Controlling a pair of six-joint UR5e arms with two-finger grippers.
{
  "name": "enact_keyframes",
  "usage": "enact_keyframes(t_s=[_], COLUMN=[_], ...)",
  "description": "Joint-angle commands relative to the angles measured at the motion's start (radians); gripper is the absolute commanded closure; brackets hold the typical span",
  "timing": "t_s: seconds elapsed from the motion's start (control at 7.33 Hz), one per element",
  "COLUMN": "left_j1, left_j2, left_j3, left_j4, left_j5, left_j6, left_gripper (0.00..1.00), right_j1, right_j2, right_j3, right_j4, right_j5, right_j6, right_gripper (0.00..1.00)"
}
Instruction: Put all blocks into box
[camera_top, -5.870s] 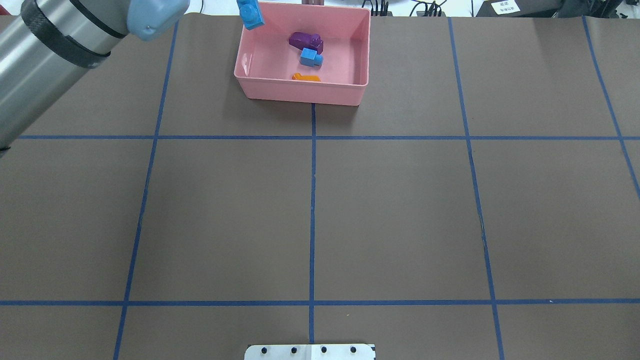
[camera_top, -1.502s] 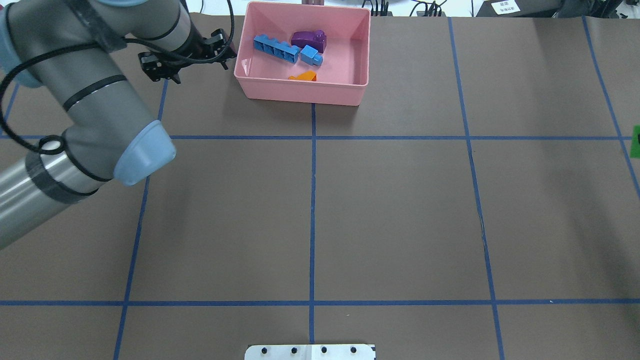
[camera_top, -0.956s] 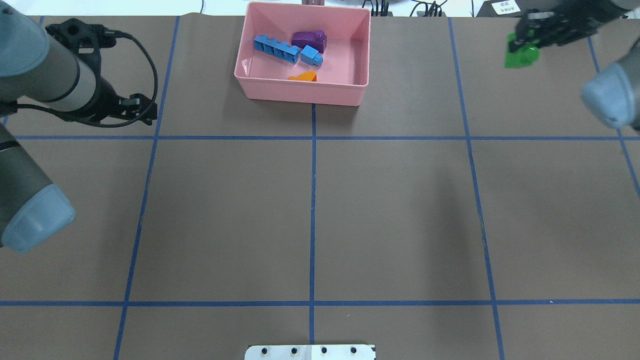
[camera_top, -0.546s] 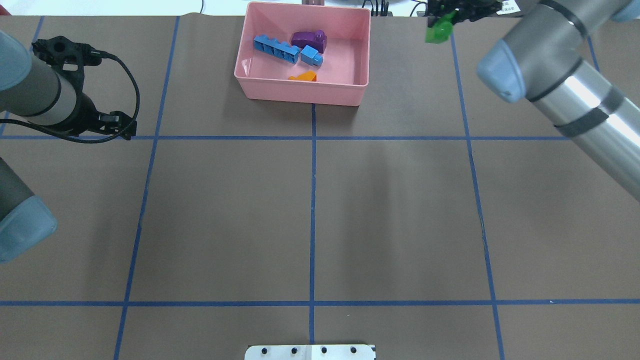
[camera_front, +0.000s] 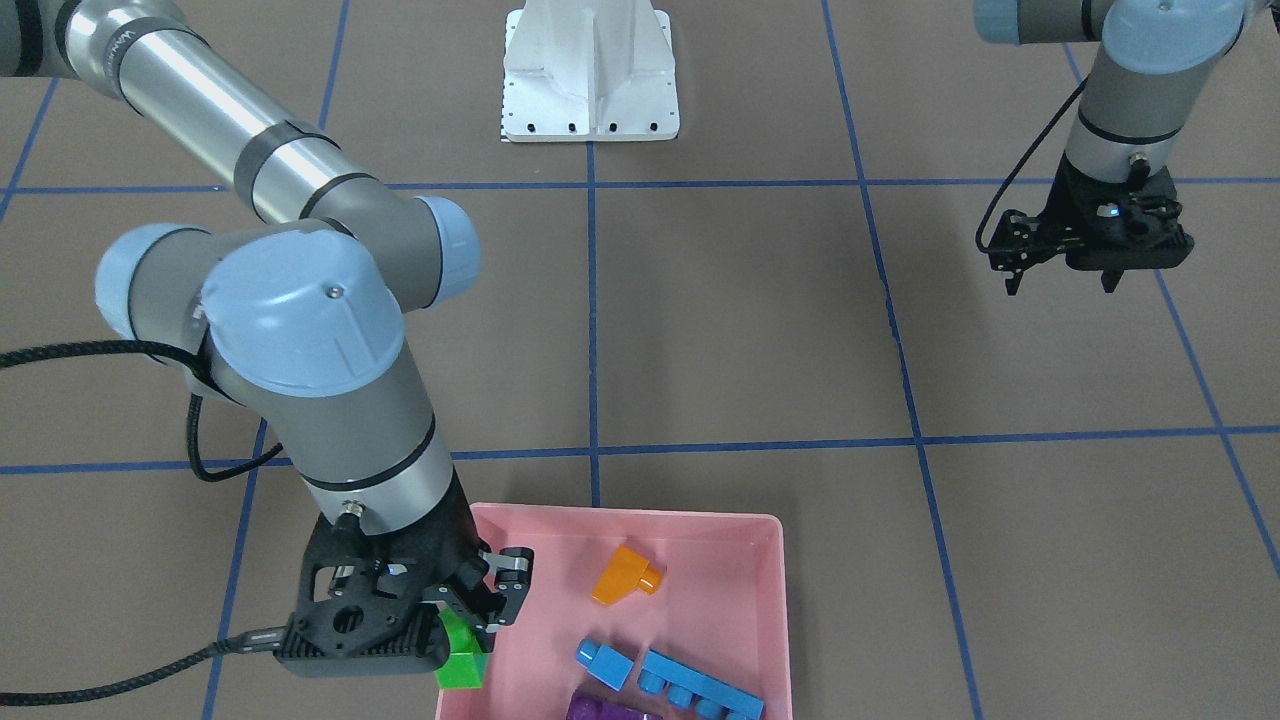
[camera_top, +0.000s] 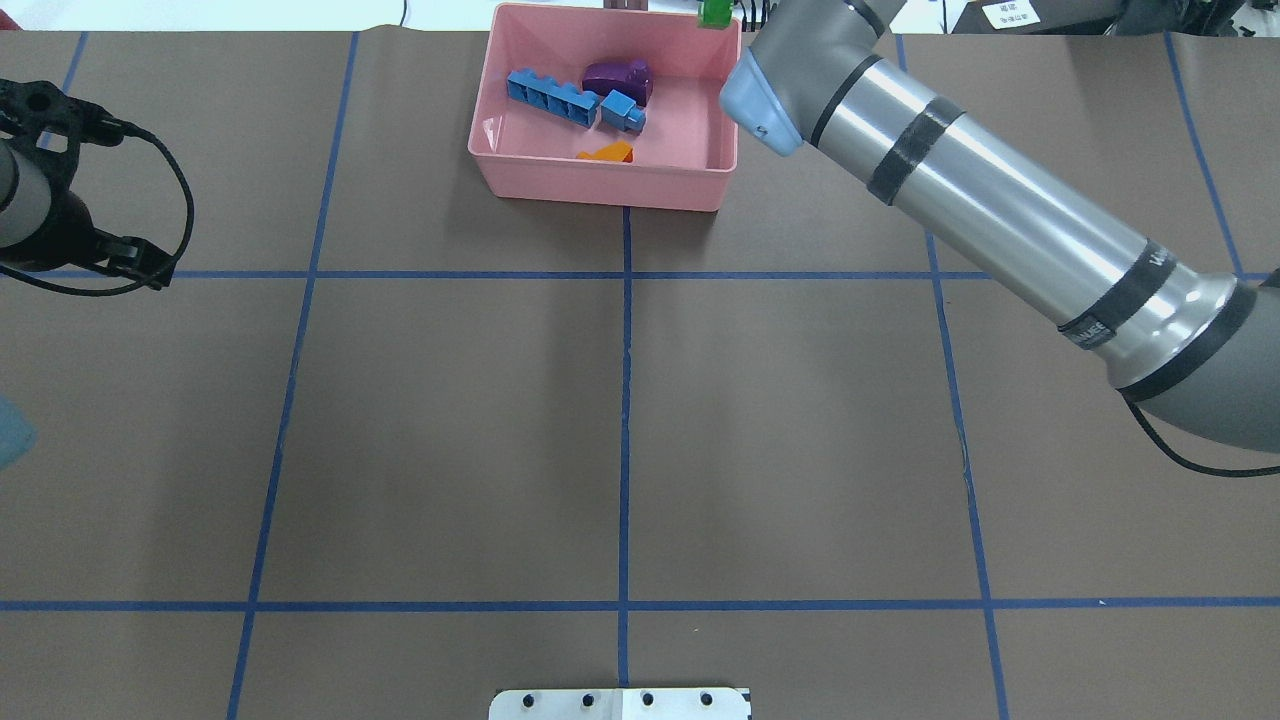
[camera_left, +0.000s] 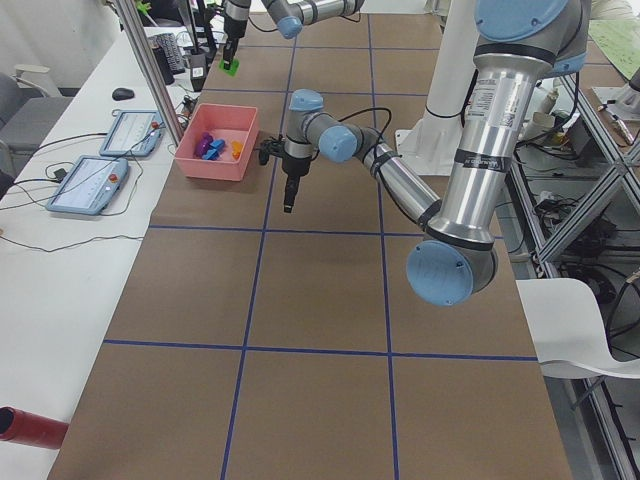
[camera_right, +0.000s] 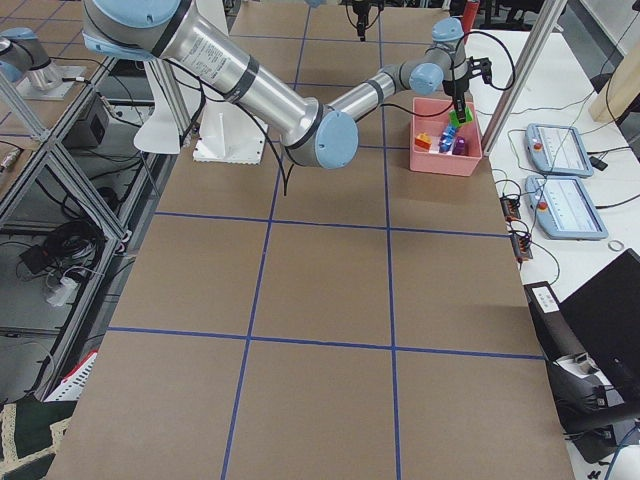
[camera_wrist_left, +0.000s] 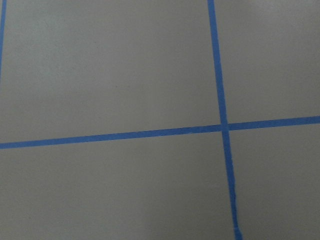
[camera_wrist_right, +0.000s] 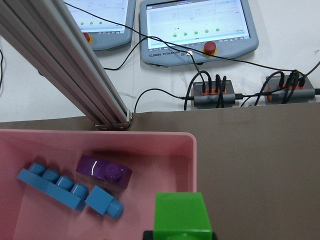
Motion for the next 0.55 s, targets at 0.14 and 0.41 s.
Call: enact_keyframes(t_s=[0.14, 0.41], left_j1=[-0.071, -0.134], left_j2=[0.031, -0.004], left_j3=[0.077, 0.151], left_j4=[-0.084, -0.117], left_j5=[-0.005, -0.042], left_j6=[0.040, 0.043], left_gripper=[0.00, 0.00], right_j1=[-0.061, -0.055], right_j2=[0.050, 0.062], right_j3=[-0.100, -0.091], right_j4=[0.113, 0.103], right_j5=[-0.081, -0.087], right_j6=[0.009, -0.002], right_gripper=[0.01, 0.00])
